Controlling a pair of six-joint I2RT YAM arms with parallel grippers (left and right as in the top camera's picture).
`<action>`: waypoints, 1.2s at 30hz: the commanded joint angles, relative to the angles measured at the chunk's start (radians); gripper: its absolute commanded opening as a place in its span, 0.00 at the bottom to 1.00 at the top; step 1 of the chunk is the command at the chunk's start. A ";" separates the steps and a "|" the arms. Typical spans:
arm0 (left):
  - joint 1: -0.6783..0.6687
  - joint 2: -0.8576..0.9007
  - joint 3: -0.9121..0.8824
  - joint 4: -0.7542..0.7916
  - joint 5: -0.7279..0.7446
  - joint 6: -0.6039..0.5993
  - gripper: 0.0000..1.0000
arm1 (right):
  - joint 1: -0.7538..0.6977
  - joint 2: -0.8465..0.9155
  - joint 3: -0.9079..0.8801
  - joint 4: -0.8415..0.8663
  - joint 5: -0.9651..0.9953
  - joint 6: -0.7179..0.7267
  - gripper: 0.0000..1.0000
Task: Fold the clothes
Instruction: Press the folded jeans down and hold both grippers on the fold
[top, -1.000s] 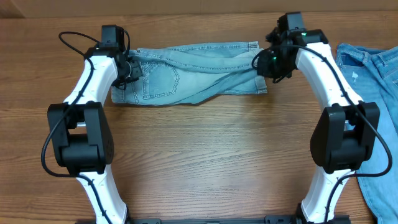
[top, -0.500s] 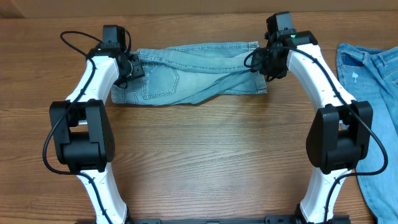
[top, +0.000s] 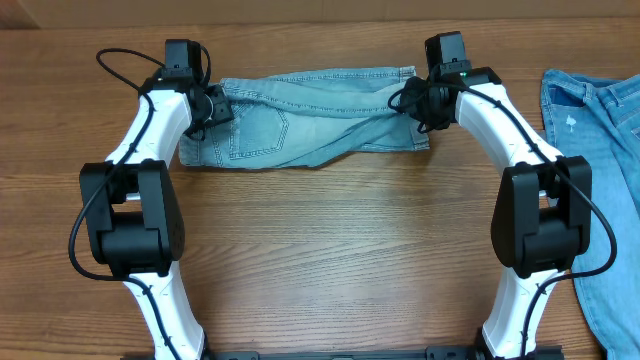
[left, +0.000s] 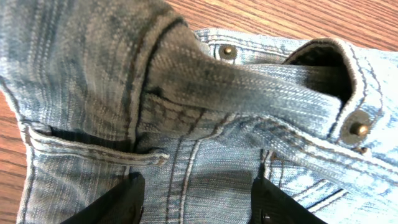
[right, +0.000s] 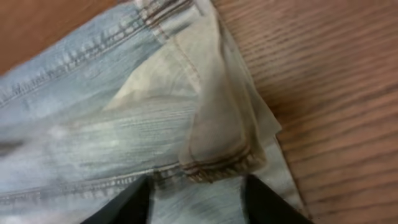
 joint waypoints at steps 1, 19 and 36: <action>-0.002 0.015 0.002 0.004 -0.003 0.005 0.59 | 0.002 0.003 -0.005 0.012 0.010 0.009 0.24; -0.002 0.015 0.002 -0.011 -0.003 0.030 0.60 | 0.002 0.003 -0.005 0.115 0.003 0.044 0.61; -0.002 0.015 0.003 -0.006 -0.052 0.034 0.59 | 0.003 0.033 0.037 0.229 -0.016 0.290 0.04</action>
